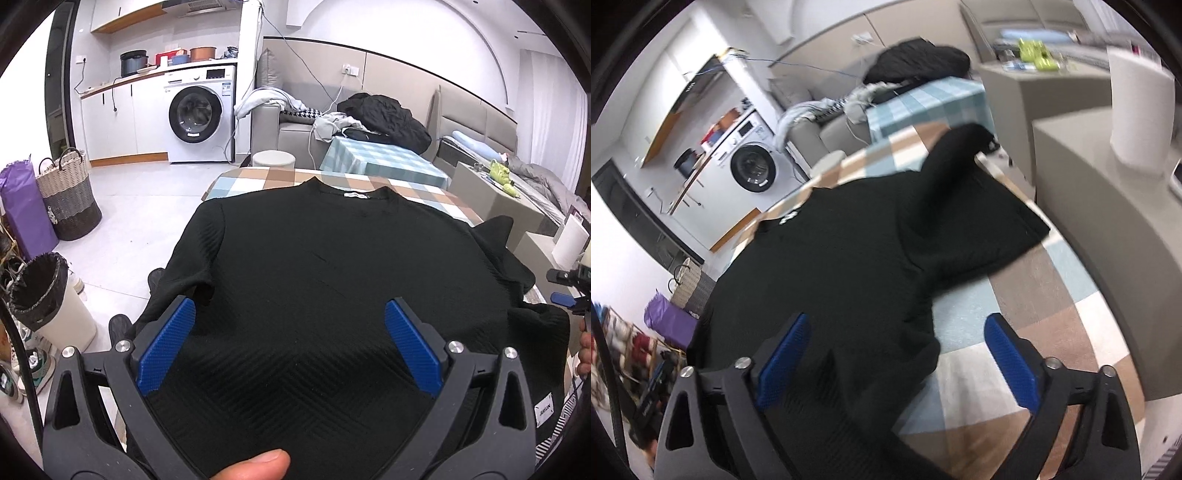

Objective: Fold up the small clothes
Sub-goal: 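Grasp the sweater side and sleeve nearest the right tool, then fold the held side over the sweater back with the right tool, release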

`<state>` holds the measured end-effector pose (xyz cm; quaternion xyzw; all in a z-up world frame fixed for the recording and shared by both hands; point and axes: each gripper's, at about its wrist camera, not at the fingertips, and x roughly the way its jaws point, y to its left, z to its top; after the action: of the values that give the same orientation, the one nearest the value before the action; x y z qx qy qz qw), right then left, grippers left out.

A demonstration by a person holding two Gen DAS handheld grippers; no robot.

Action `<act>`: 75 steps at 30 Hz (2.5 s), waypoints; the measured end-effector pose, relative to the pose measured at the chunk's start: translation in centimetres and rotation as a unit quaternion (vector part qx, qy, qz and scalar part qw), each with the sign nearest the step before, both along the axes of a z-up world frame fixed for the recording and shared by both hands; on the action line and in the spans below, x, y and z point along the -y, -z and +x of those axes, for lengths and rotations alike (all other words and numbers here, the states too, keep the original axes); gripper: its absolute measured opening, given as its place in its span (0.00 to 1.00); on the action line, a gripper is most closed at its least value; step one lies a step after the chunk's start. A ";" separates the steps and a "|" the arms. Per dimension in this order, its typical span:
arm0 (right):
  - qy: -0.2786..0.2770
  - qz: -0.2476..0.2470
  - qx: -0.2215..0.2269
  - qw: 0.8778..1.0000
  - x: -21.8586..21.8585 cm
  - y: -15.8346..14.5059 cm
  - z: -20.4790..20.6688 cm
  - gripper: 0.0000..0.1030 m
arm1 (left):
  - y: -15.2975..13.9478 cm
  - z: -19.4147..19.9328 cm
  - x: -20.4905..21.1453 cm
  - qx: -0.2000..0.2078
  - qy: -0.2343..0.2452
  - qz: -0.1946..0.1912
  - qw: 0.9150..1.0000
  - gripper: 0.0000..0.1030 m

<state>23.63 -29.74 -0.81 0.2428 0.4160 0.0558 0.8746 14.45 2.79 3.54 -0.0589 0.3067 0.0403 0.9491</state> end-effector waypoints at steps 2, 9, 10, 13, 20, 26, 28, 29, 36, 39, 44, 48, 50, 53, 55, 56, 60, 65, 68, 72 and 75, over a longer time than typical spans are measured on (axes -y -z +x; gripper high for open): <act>0.012 0.014 -0.010 1.000 0.9 0.6 1.0 0.90 | 0.4 0.4 0.3 -0.002 -0.001 0.006 1.000 0.99; 0.097 0.018 -0.044 0.994 5.3 2.5 3.4 0.79 | 1.0 2.7 0.5 -0.011 -0.004 0.010 1.000 0.99; 0.111 0.012 -0.047 0.993 6.0 2.7 3.6 0.79 | 1.1 3.0 0.6 -0.012 -0.005 0.010 1.000 0.99; 0.128 0.014 -0.055 0.990 7.7 3.5 4.7 0.74 | 1.3 3.8 0.8 -0.015 -0.004 0.010 1.000 0.99; 0.140 -0.020 -0.074 0.987 9.1 5.0 7.4 0.59 | 1.8 4.7 0.7 -0.018 -0.009 0.010 1.000 0.99; 0.145 -0.088 -0.071 0.983 8.6 5.2 9.2 0.17 | 2.7 5.3 0.5 -0.025 -0.010 0.011 1.000 0.99; 0.146 -0.077 -0.067 0.984 8.8 5.1 9.0 0.13 | 3.1 5.4 0.2 -0.028 -0.014 0.010 0.999 0.99; 0.149 -0.071 -0.061 0.984 9.0 4.7 8.5 0.12 | 3.2 5.5 0.0 -0.028 -0.016 0.009 0.999 0.99; 0.160 -0.041 -0.040 0.985 9.8 2.6 4.6 0.12 | 3.9 5.1 -1.6 -0.028 -0.023 0.008 0.999 0.99; 0.164 -0.038 -0.033 0.985 9.6 2.3 4.7 0.12 | 4.1 5.0 -2.1 -0.030 -0.029 0.012 0.999 0.99; 0.141 -0.026 0.041 0.989 7.9 -1.5 5.0 0.12 | 4.1 3.6 -3.8 -0.024 -0.038 0.007 0.999 0.99; 0.036 -0.028 0.093 0.995 2.2 -5.6 7.1 0.12 | 4.3 2.7 -4.8 -0.023 -0.039 -0.012 0.999 0.99; -0.034 -0.026 0.098 0.994 -1.6 -6.6 8.1 0.12 | 4.4 2.4 -4.9 -0.021 -0.037 -0.012 0.999 0.99; -0.126 -0.021 0.093 0.987 -7.1 -6.7 8.4 0.12 | 4.2 2.1 -4.7 -0.017 -0.035 -0.010 0.999 0.99; -0.184 -0.017 0.068 0.980 -10.5 -5.5 8.3 0.12 | 4.1 2.2 -4.3 -0.017 -0.035 -0.011 0.999 0.99; -0.203 -0.022 0.052 0.978 -11.5 -4.7 8.3 0.15 | 4.1 2.1 -4.3 -0.017 -0.034 -0.011 0.999 0.99; -0.223 -0.041 -0.001 0.974 -12.2 -2.7 7.7 0.27 | 4.0 2.1 -4.3 -0.020 -0.034 -0.005 0.999 0.99; -0.154 -0.082 -0.009 0.985 -7.1 -2.7 6.6 0.51 | 4.2 2.5 -4.6 -0.027 -0.042 -0.004 0.999 0.99; -0.117 -0.096 -0.056 0.987 -4.1 -0.5 7.0 0.59 | 4.2 2.5 -5.0 -0.030 -0.046 -0.010 0.998 0.99; -0.120 -0.063 -0.092 0.986 -2.3 2.0 7.5 0.59 | 4.2 2.6 -5.4 -0.037 -0.059 -0.005 0.998 0.99; -0.133 -0.069 -0.087 0.985 -3.3 2.7 7.9 0.54 | 4.1 2.6 -5.5 -0.037 -0.062 -0.002 0.997 0.99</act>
<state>31.50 -26.49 -3.48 0.1285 0.5218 0.1221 0.8345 17.01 8.26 -0.51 -0.0780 0.3375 0.1006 0.9327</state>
